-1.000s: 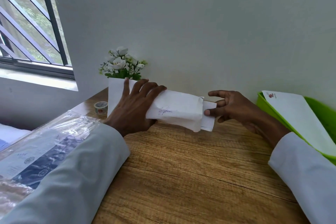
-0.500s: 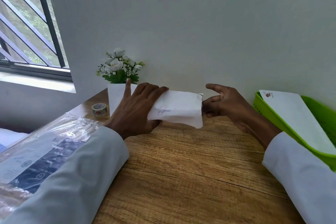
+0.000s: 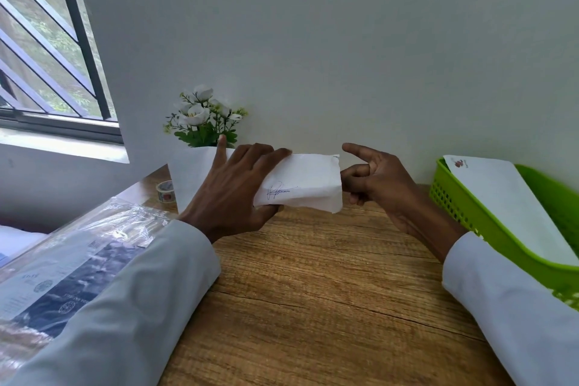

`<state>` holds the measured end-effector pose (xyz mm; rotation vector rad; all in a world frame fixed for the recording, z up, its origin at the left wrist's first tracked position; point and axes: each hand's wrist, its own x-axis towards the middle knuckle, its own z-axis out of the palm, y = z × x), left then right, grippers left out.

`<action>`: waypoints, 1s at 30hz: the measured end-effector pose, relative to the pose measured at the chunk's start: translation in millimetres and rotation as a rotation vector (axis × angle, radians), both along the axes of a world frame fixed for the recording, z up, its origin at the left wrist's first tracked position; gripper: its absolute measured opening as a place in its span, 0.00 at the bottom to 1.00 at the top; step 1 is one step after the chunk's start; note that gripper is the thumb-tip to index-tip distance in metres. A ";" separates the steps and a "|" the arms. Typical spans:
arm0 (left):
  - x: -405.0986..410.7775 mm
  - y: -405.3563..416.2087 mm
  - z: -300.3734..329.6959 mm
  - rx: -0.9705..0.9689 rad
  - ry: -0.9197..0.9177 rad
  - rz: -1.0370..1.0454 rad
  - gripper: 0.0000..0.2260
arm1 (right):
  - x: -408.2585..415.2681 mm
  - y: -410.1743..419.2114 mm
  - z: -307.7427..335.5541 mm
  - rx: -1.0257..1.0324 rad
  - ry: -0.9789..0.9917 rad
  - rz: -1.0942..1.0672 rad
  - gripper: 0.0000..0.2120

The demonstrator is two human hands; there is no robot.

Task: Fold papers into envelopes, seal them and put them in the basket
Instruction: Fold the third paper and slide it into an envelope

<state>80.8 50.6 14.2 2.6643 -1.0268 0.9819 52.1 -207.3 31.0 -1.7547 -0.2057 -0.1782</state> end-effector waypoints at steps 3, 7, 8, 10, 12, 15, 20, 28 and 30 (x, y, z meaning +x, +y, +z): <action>-4.5 0.3 5.8 -0.060 -0.051 -0.015 0.37 | -0.4 -0.9 2.8 0.061 -0.051 -0.017 0.36; -13.1 -2.8 17.5 -0.220 -0.170 -0.068 0.36 | -3.4 -1.1 13.0 0.195 -0.113 -0.005 0.30; -15.6 -4.5 20.3 -0.270 -0.193 -0.083 0.35 | -4.8 -0.8 16.4 0.227 -0.121 0.017 0.26; -22.2 -9.8 23.6 -0.348 -0.220 -0.096 0.35 | -9.2 0.3 23.3 0.266 -0.137 0.085 0.16; -28.6 -16.8 24.8 -0.413 -0.213 -0.085 0.35 | -13.1 2.4 31.1 0.285 -0.166 0.137 0.12; -36.6 -28.7 24.7 -0.505 -0.140 -0.080 0.36 | -16.8 4.3 42.2 0.227 -0.264 0.097 0.13; -43.5 -44.9 22.3 -0.769 0.226 -0.191 0.34 | -15.8 -3.7 49.8 0.109 -0.363 -0.017 0.15; -41.1 -54.4 11.4 -1.241 0.911 -0.560 0.13 | -9.1 -12.4 42.7 0.052 -0.273 -0.032 0.16; -40.5 -57.1 6.5 -1.283 0.959 -0.551 0.13 | -8.9 -12.3 41.1 0.037 -0.256 -0.028 0.16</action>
